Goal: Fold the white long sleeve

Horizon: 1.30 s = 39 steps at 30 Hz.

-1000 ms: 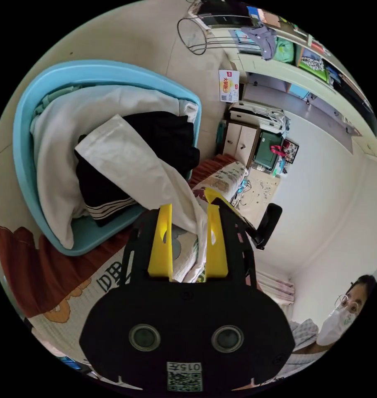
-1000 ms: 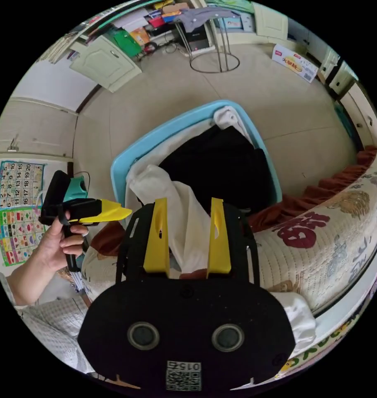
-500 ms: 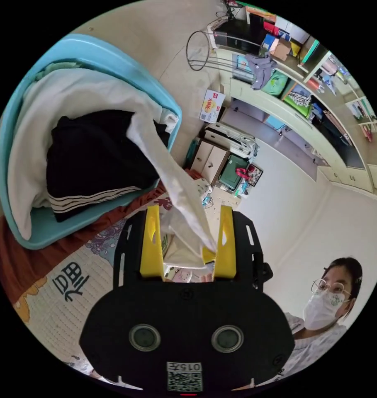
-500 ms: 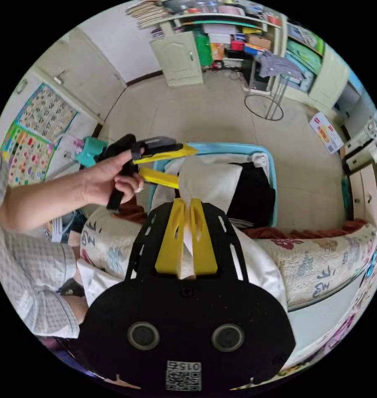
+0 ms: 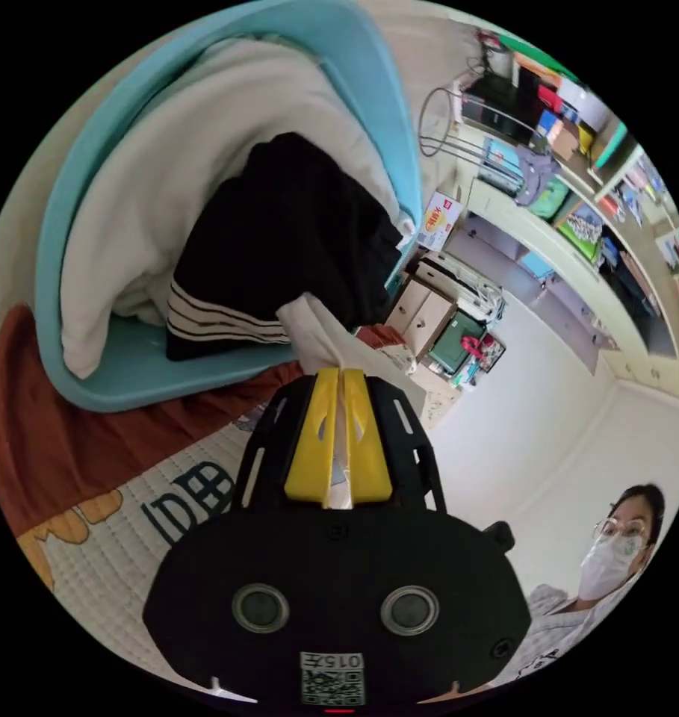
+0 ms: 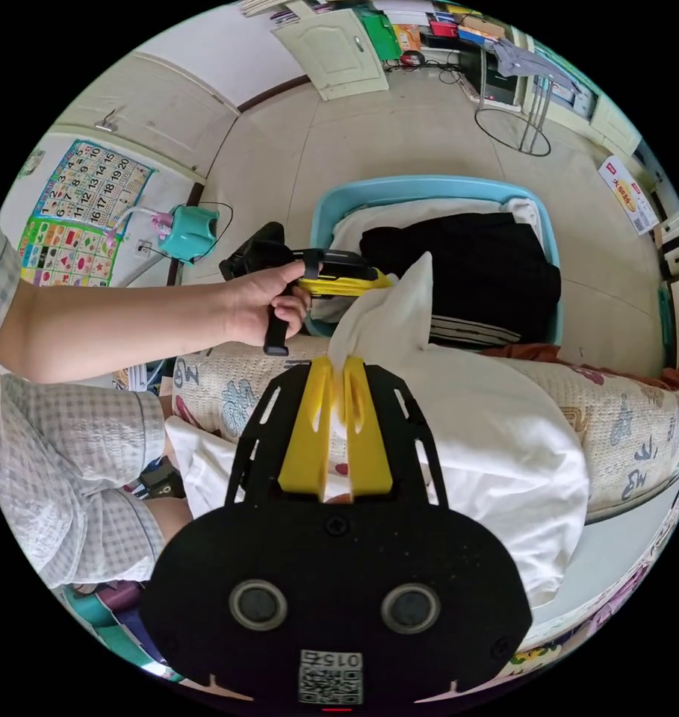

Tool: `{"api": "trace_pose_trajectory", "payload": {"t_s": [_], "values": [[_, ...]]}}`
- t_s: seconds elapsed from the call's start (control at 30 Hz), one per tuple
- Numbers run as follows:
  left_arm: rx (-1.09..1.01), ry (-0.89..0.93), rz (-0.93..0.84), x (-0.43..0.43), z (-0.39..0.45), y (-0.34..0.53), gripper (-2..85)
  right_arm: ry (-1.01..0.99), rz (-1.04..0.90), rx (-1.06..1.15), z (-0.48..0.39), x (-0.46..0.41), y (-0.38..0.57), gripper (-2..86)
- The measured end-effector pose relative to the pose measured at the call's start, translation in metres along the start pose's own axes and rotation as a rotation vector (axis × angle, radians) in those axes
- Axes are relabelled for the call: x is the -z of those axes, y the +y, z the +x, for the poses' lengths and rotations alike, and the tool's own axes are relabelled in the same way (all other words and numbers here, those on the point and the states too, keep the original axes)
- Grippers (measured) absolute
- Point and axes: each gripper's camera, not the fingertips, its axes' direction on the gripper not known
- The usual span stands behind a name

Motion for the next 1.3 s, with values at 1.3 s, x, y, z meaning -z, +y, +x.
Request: {"api": "trace_pose_trajectory", "payload": {"t_s": [1.3], "values": [[-0.251, -0.062, -0.199, -0.015, 0.021, 0.113, 7.1, -0.199, 0.371, -0.259, -0.302, 0.204, -0.074, 1.2]]}}
